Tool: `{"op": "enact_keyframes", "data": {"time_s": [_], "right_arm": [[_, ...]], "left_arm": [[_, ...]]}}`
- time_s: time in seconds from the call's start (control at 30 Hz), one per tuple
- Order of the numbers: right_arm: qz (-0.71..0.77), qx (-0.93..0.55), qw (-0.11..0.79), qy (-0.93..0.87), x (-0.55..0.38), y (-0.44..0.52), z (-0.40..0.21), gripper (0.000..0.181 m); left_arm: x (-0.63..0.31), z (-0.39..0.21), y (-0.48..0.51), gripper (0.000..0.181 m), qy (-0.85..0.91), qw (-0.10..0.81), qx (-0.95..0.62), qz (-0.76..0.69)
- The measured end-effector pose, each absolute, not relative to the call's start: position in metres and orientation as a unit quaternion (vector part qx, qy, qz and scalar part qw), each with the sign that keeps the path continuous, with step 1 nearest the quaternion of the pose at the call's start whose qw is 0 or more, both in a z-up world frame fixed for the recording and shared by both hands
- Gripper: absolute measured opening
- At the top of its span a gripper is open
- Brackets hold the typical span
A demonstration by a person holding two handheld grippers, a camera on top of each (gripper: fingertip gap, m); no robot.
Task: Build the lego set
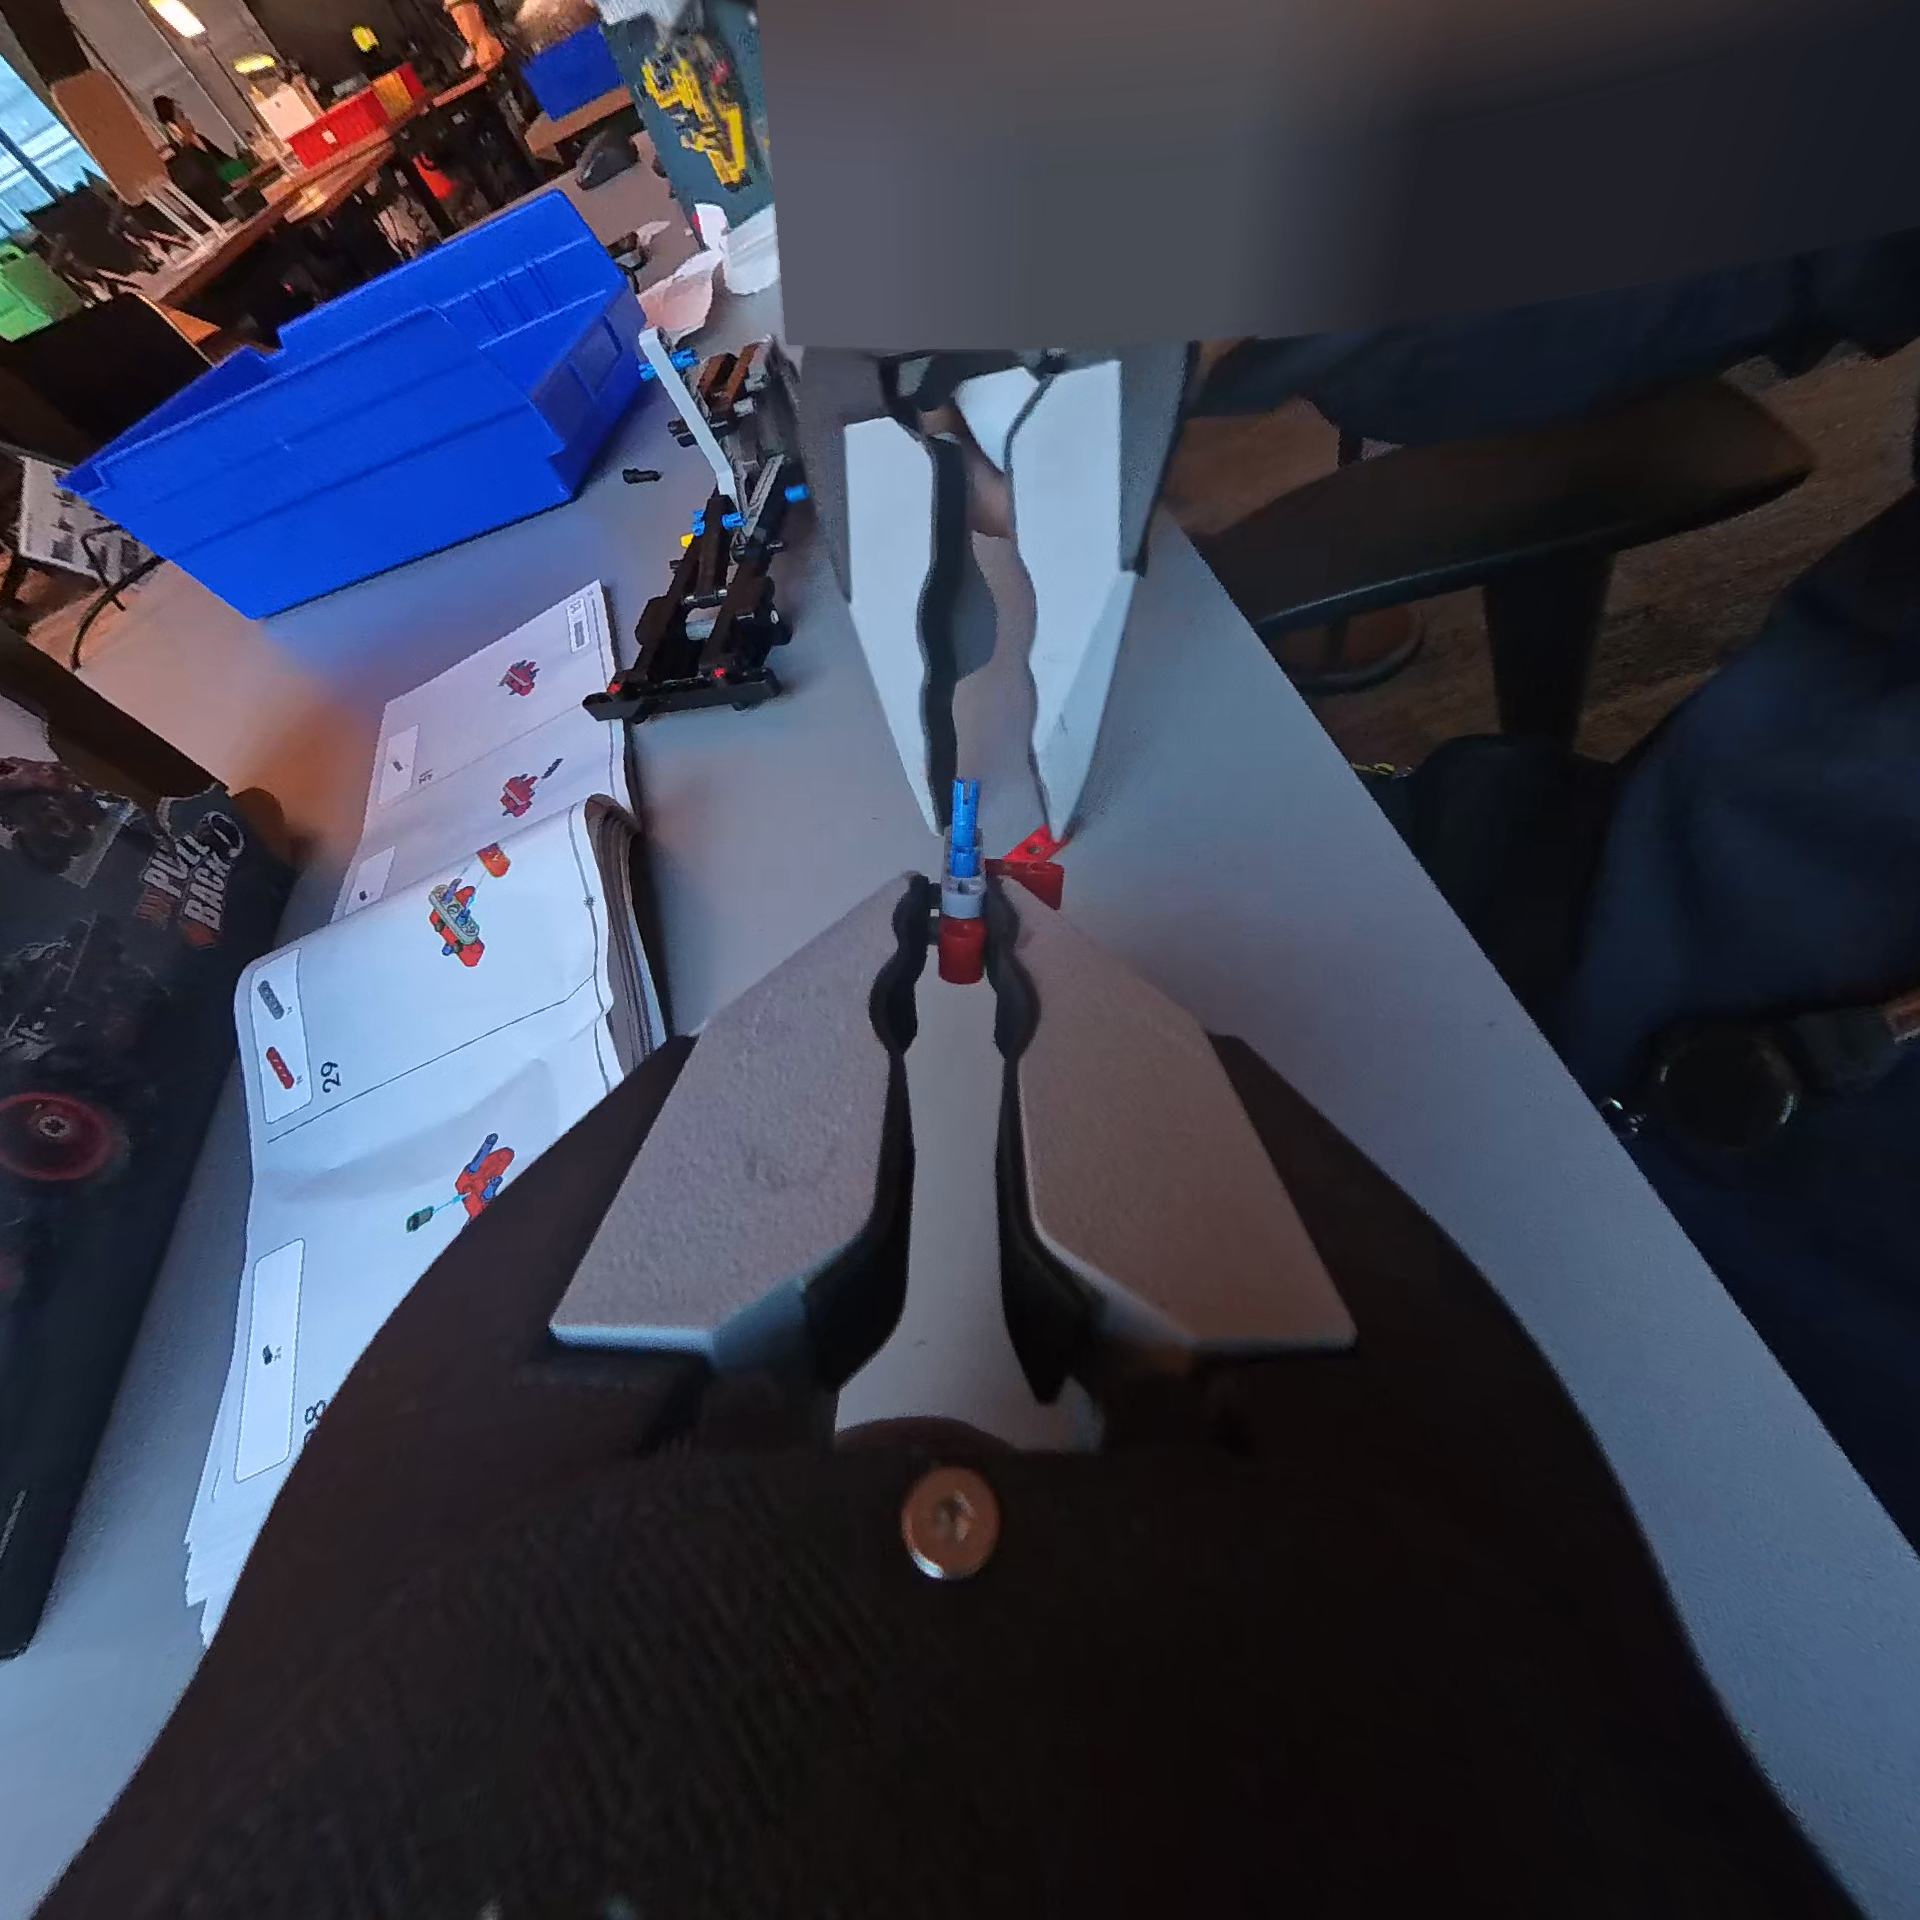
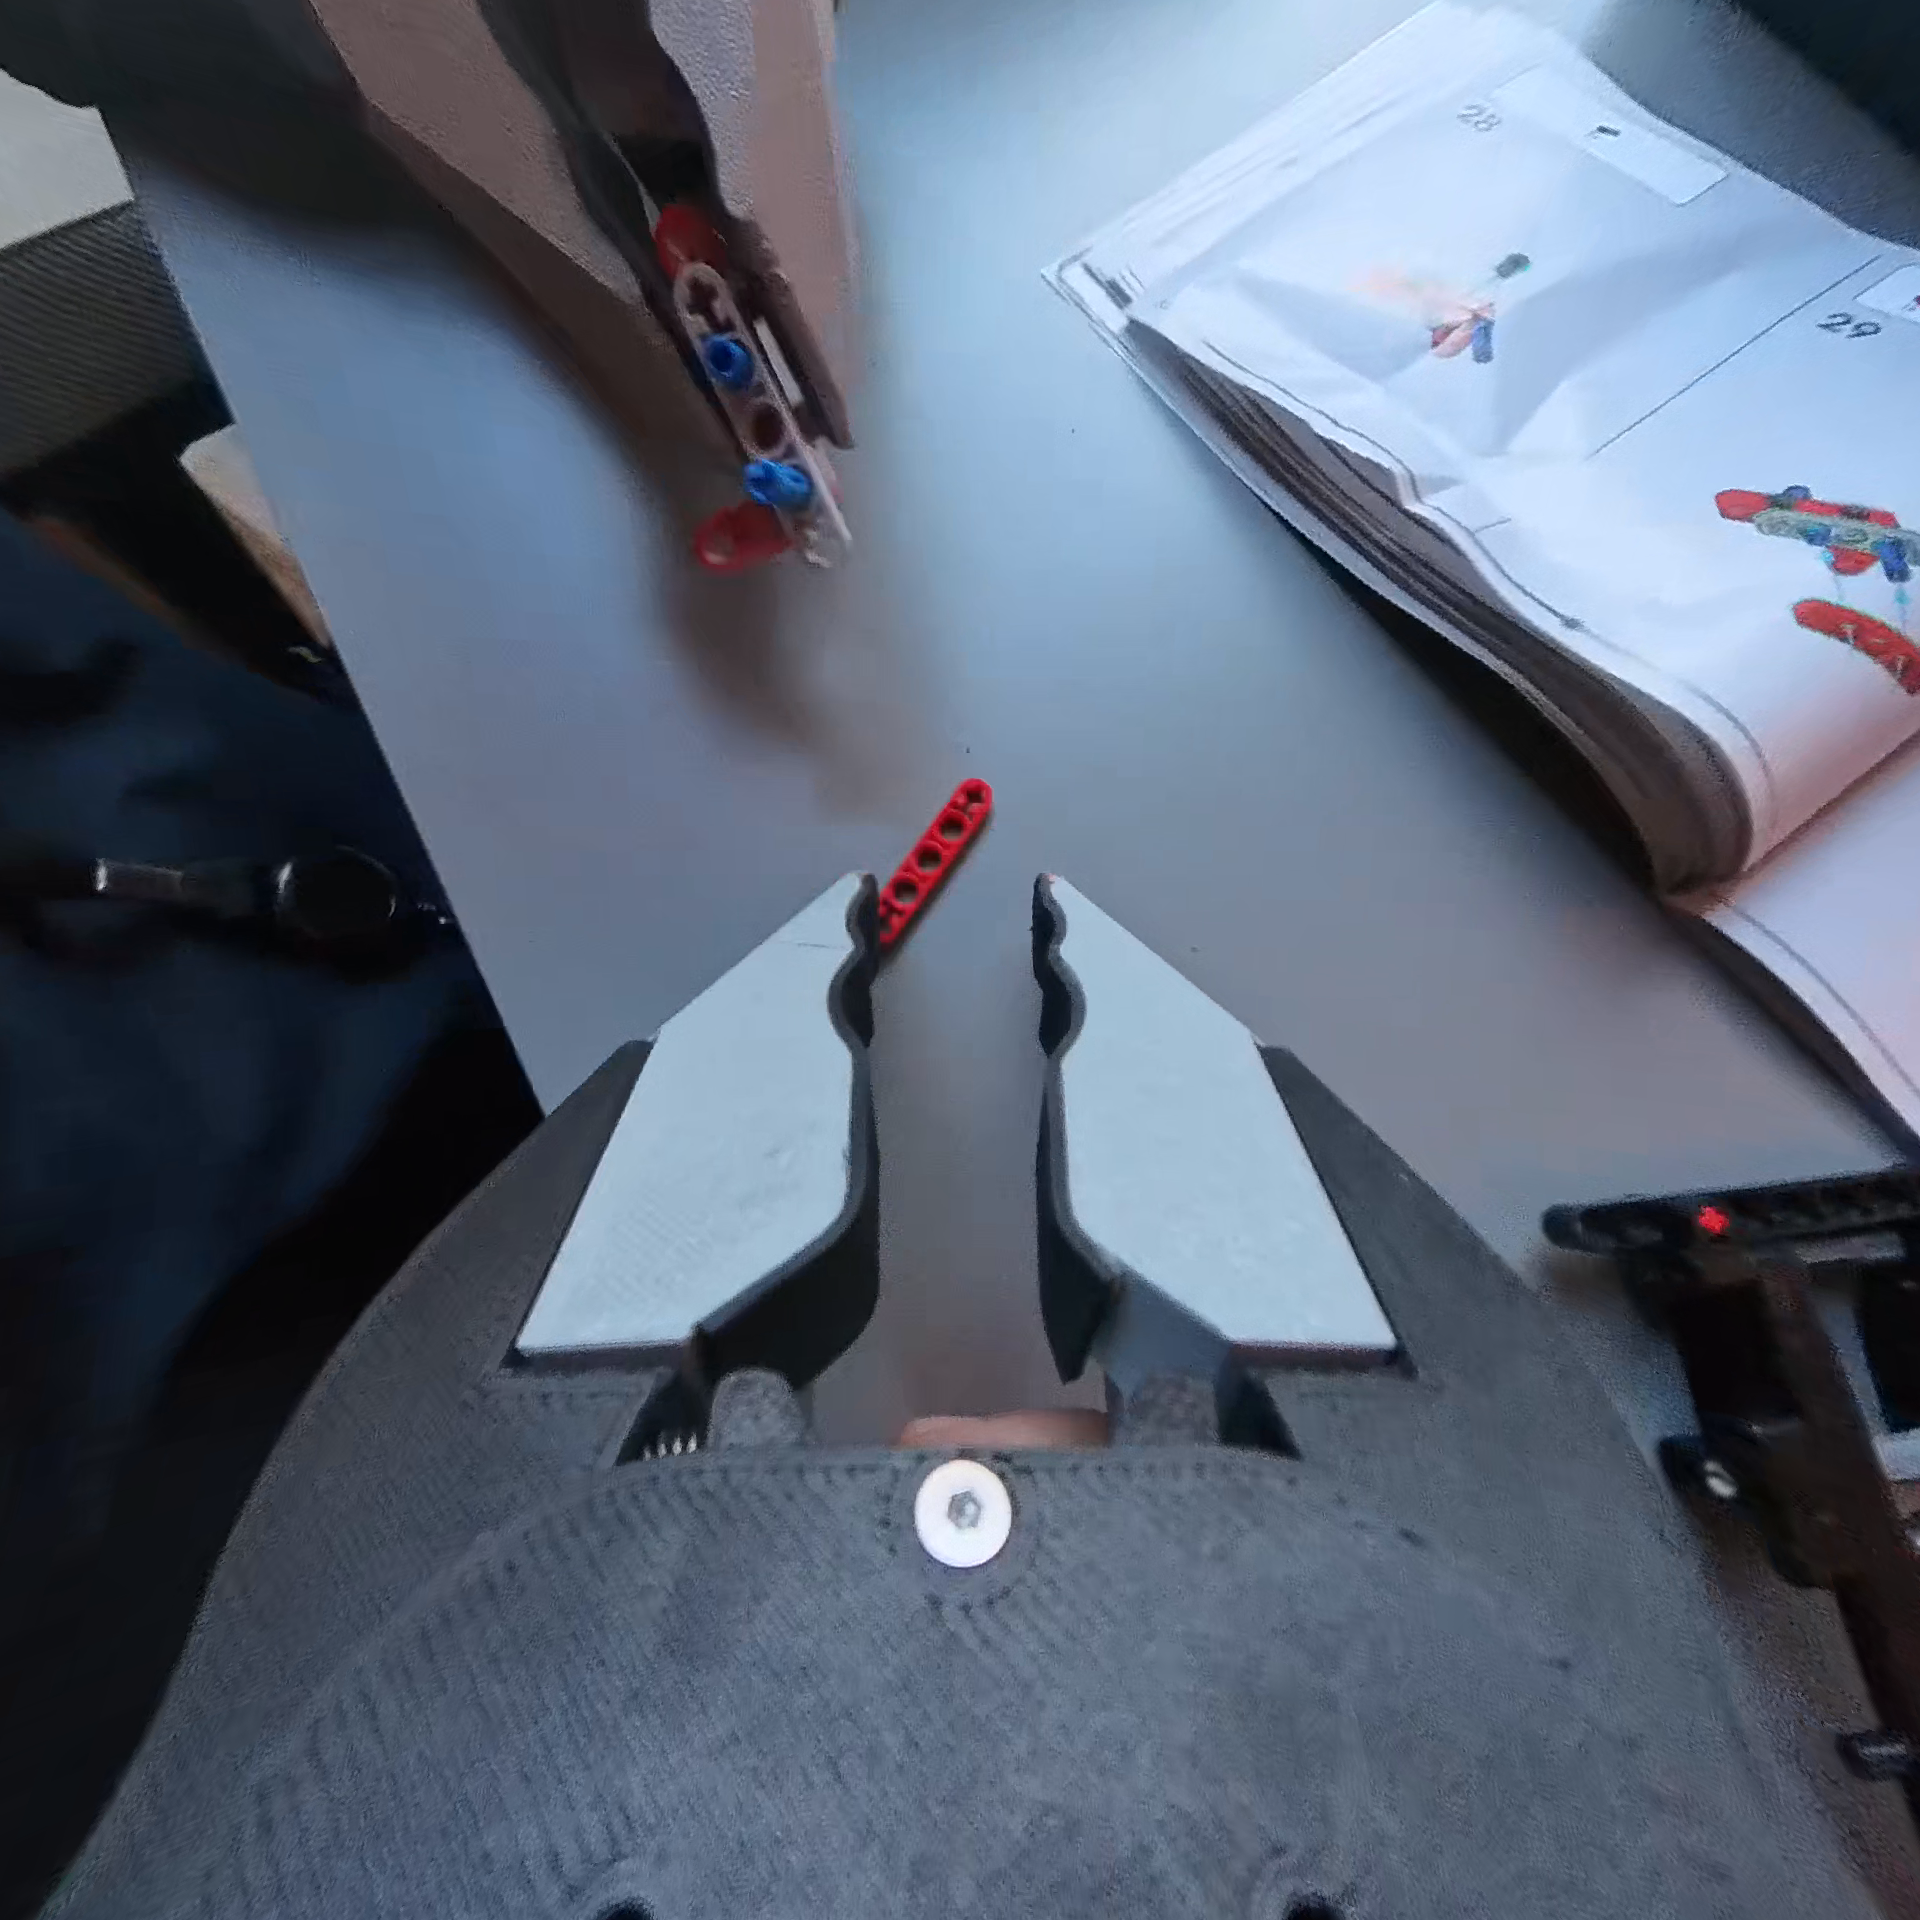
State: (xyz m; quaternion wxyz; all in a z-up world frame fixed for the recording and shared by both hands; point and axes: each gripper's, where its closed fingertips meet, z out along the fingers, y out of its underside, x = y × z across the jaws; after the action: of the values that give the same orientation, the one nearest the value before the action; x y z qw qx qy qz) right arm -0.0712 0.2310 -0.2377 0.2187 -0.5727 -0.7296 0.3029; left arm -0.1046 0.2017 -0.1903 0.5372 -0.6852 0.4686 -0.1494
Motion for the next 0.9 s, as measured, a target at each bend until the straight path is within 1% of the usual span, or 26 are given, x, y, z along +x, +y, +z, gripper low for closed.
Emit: {"op": "enact_keyframes", "data": {"time_s": [0.03,0.1,0.3,0.4,0.47,0.6,0.7,0.8,0.9], "right_arm": [[0.292,-0.576,0.232,-0.728,-0.073,0.229,-0.240,0.028],[0.263,-0.583,0.250,-0.727,-0.076,0.229,-0.245,0.028],[0.264,-0.583,0.260,-0.723,-0.077,0.228,-0.245,0.004],[0.281,-0.584,0.248,-0.720,-0.076,0.229,-0.245,0.004],[0.316,-0.579,0.246,-0.710,-0.078,0.230,-0.238,0.004],[0.451,-0.549,0.212,-0.671,-0.090,0.218,-0.199,0.003],[0.525,-0.524,0.178,-0.647,-0.102,0.209,-0.182,0.003],[0.558,-0.513,0.142,-0.637,-0.110,0.203,-0.181,0.003],[0.581,-0.503,0.133,-0.626,-0.111,0.204,-0.176,0.003]], "left_arm": [[-0.104,-0.191,0.202,0.007,0.469,0.535,-0.686,-0.149],[-0.104,-0.192,0.202,0.007,0.471,0.533,-0.687,-0.148],[-0.106,-0.192,0.201,0.007,0.461,0.526,-0.697,-0.159],[-0.108,-0.194,0.203,0.007,0.432,0.506,-0.722,-0.192],[-0.108,-0.196,0.202,0.007,0.417,0.484,-0.737,-0.222],[-0.106,-0.201,0.199,0.007,0.400,0.450,-0.755,-0.258],[-0.102,-0.199,0.196,0.007,0.382,0.434,-0.761,-0.295],[-0.104,-0.197,0.196,0.007,0.357,0.424,-0.765,-0.327],[-0.106,-0.192,0.196,0.007,0.347,0.432,-0.760,-0.340]]}}
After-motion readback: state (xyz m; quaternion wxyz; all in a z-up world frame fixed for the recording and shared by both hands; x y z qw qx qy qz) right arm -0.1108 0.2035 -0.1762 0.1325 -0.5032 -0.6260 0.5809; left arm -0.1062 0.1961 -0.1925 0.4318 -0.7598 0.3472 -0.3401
